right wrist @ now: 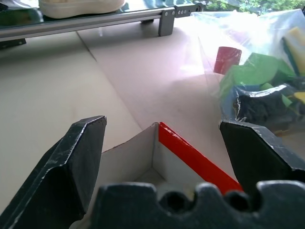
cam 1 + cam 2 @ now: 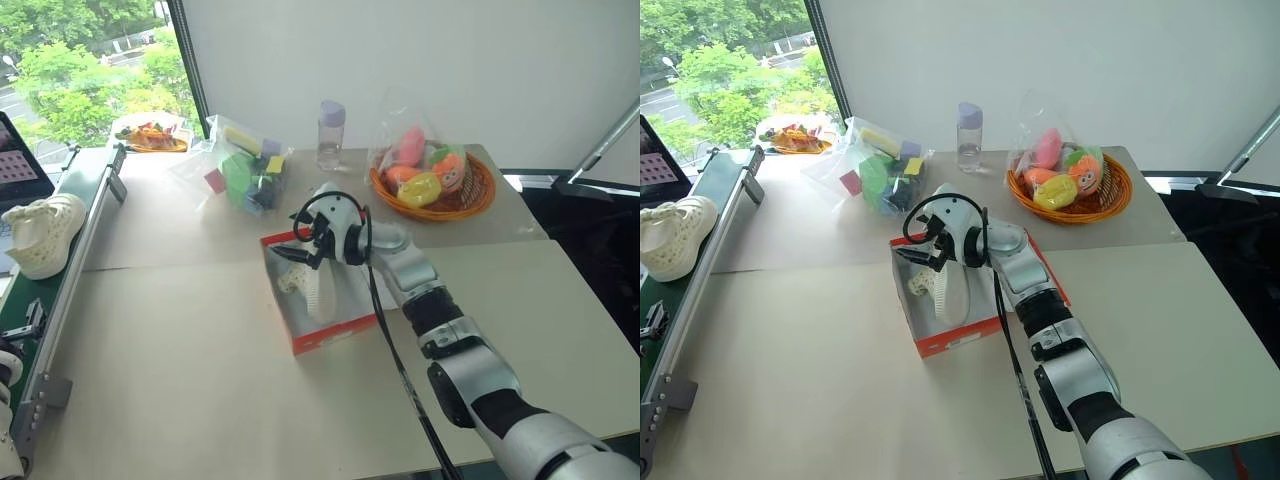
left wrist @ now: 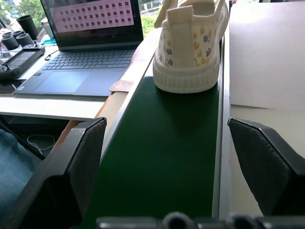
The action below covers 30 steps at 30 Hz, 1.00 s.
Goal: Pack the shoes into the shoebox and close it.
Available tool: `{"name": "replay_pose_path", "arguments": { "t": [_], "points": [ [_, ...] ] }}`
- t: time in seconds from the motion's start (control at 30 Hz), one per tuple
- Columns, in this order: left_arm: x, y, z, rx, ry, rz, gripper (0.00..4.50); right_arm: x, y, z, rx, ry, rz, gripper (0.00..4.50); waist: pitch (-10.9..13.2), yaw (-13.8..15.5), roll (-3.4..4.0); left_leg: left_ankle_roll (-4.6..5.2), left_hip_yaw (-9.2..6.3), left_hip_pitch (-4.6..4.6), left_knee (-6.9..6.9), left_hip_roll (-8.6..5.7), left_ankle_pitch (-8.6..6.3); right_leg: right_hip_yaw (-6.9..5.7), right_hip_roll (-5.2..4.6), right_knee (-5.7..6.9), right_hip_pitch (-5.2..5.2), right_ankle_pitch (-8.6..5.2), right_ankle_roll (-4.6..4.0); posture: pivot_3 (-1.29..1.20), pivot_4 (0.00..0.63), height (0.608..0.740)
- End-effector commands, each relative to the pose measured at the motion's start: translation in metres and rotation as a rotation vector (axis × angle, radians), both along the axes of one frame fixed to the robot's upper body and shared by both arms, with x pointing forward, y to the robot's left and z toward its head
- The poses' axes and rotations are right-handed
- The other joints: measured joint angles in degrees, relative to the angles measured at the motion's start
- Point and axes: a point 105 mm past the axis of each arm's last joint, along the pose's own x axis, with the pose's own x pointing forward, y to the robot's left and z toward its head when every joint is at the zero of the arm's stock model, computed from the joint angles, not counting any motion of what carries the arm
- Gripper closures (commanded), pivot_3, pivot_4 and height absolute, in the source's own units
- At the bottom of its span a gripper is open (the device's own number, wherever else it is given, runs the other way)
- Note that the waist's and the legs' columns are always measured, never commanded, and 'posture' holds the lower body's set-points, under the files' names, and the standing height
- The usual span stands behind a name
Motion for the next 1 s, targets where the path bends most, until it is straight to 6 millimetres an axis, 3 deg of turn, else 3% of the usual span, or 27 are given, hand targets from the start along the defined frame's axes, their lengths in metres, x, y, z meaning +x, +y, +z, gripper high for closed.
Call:
{"name": "replay_pose_path", "arguments": {
  "t": [0.03, 0.33, 0.47, 0.8, 0.83, 1.0],
  "points": [
    [0.009, 0.006, 0.011, 0.063, -0.006, -0.016, 0.13, 0.002, -0.003, 0.016, 0.026, -0.049, -0.008, 0.00, 0.00, 0.00, 0.00, 0.00, 0.00, 0.00, 0.00, 0.00, 0.00, 0.00, 0.00, 0.01, 0.00, 0.00, -0.01, 0.00, 0.150, 0.740],
    [0.020, 0.014, 0.002, 0.000, 0.020, -0.021, 0.13, 0.003, -0.009, 0.018, 0.021, -0.049, -0.015, 0.00, 0.00, 0.00, 0.00, 0.00, 0.00, 0.00, -0.01, 0.02, 0.00, -0.02, -0.01, 0.01, -0.01, 0.01, -0.01, 0.00, 0.150, 0.740],
    [0.025, 0.010, -0.006, -0.084, 0.030, -0.038, 1.19, 0.004, -0.010, 0.023, 0.024, -0.060, -0.020, 0.00, 0.01, 0.28, 0.06, 0.01, -0.01, 0.02, -0.01, 0.01, 0.00, -0.03, -0.01, 0.05, 0.01, 0.01, -0.01, 0.00, 0.150, 0.740],
    [0.044, -0.011, 0.024, -0.101, -0.070, -0.102, 3.81, 0.003, -0.009, 0.030, 0.031, -0.072, -0.015, 0.00, 0.00, 0.50, 0.13, 0.00, -0.04, 0.05, -0.01, 0.01, 0.01, -0.06, 0.00, 0.07, 0.06, 0.01, -0.02, 0.00, 0.150, 0.740],
    [0.046, -0.014, 0.028, -0.091, -0.077, -0.113, 3.99, 0.003, -0.009, 0.031, 0.031, -0.072, -0.015, 0.00, 0.00, 0.47, 0.13, 0.00, -0.04, 0.05, -0.01, 0.00, 0.01, -0.06, 0.00, 0.07, 0.06, 0.02, -0.02, 0.00, 0.150, 0.740],
    [0.061, -0.044, 0.065, -0.019, -0.159, -0.205, 3.99, 0.003, -0.008, 0.033, 0.035, -0.078, -0.012, 0.00, 0.00, 0.46, 0.07, 0.00, -0.04, 0.01, -0.01, 0.01, 0.01, -0.06, 0.01, 0.04, 0.05, 0.02, -0.01, 0.00, 0.150, 0.740]
  ]
}}
